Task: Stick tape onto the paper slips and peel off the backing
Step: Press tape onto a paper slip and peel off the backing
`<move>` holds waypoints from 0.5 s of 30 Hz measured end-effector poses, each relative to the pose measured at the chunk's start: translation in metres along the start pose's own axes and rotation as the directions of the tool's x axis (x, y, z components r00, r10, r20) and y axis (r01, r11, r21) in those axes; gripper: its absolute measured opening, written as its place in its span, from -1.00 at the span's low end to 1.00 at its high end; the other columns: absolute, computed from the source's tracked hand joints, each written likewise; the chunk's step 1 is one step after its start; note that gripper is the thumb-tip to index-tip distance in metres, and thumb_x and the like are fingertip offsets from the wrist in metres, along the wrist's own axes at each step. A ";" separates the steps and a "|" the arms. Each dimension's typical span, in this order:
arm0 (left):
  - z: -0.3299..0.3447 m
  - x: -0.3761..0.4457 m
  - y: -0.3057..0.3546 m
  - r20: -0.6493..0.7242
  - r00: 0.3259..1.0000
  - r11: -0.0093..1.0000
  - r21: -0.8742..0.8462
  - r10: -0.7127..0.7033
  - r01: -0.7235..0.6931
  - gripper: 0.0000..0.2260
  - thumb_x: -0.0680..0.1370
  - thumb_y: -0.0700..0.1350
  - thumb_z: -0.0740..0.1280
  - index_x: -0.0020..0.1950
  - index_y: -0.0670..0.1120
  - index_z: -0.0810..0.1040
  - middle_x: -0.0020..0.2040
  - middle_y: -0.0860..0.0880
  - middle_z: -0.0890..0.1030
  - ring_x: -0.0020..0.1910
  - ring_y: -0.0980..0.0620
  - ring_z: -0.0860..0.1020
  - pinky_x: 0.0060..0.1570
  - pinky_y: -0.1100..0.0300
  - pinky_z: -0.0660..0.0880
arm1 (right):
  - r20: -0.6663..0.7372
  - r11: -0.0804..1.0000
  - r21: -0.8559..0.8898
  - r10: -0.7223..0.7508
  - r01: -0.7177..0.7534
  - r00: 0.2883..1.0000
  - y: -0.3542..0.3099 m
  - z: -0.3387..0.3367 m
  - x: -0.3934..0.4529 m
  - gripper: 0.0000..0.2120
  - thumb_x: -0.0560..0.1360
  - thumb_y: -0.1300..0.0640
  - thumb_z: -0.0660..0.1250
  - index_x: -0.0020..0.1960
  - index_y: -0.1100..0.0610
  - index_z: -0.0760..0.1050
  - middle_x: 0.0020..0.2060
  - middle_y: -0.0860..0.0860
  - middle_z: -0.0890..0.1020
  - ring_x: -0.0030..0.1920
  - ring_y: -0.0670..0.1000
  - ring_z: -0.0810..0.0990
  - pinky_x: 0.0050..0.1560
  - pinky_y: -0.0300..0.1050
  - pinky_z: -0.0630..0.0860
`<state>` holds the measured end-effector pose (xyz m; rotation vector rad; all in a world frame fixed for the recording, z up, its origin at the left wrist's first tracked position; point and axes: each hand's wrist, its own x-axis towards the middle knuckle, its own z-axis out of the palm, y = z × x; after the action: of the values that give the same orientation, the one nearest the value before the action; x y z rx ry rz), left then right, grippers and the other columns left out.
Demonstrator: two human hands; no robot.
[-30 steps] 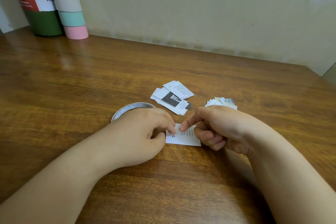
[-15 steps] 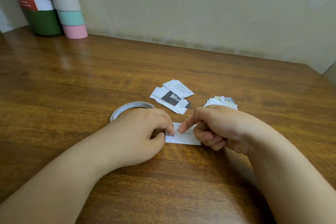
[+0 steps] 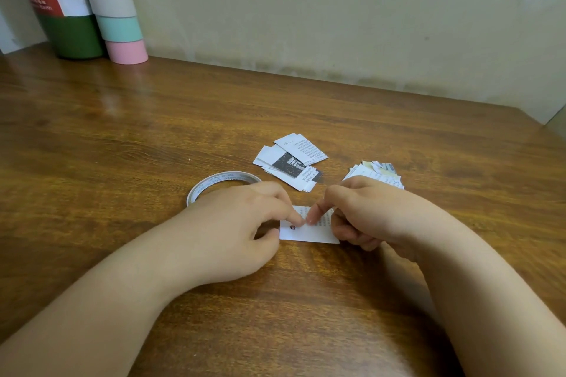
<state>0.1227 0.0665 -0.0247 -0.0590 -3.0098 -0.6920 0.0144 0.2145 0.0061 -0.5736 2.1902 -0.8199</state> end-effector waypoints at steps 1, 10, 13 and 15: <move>0.000 0.000 0.000 0.006 1.000 1.000 0.016 0.003 -0.003 -0.69 0.54 -0.13 0.22 0.15 0.24 0.54 0.09 0.30 0.43 -0.18 0.31 0.42 -0.26 0.34 0.33 | -0.004 1.000 -0.012 -0.004 0.004 1.000 0.000 0.000 0.000 -0.66 0.54 0.16 0.04 -0.06 0.21 0.58 -0.58 0.01 0.34 -0.62 -0.07 0.20 -0.56 -0.28 0.16; 0.002 0.000 0.005 0.004 1.000 0.993 0.118 -0.010 0.009 -0.67 0.57 -0.10 0.13 0.22 0.25 0.49 0.15 0.28 0.37 -0.22 0.26 0.40 -0.18 0.28 0.39 | -0.156 0.968 -0.244 -0.092 0.052 0.984 0.001 0.002 -0.003 -0.68 0.54 0.08 0.08 -0.24 -0.02 0.57 -0.56 -0.09 0.47 -0.50 -0.08 0.40 -0.34 -0.18 0.37; 0.001 0.000 0.006 0.000 1.000 0.991 0.130 -0.010 0.009 -0.67 0.57 -0.10 0.12 0.22 0.24 0.48 0.14 0.26 0.37 -0.23 0.23 0.40 -0.20 0.29 0.38 | -0.189 0.952 -0.299 -0.134 0.073 0.973 0.001 0.002 -0.006 -0.68 0.54 0.08 0.09 -0.23 -0.05 0.57 -0.51 -0.09 0.48 -0.42 -0.05 0.45 -0.28 -0.15 0.42; 0.001 0.000 0.007 0.002 1.000 0.990 0.139 -0.012 0.011 -0.67 0.57 -0.09 0.12 0.23 0.25 0.47 0.15 0.26 0.36 -0.24 0.25 0.39 -0.24 0.33 0.33 | -0.207 0.943 -0.325 -0.144 0.071 0.968 0.000 0.002 -0.008 -0.68 0.54 0.07 0.09 -0.23 -0.06 0.58 -0.50 -0.09 0.49 -0.42 -0.06 0.46 -0.30 -0.16 0.43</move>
<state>0.1227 0.0729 -0.0228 -0.0370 -3.0541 -0.4813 0.0212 0.2181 0.0084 -0.7967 2.5449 -0.6169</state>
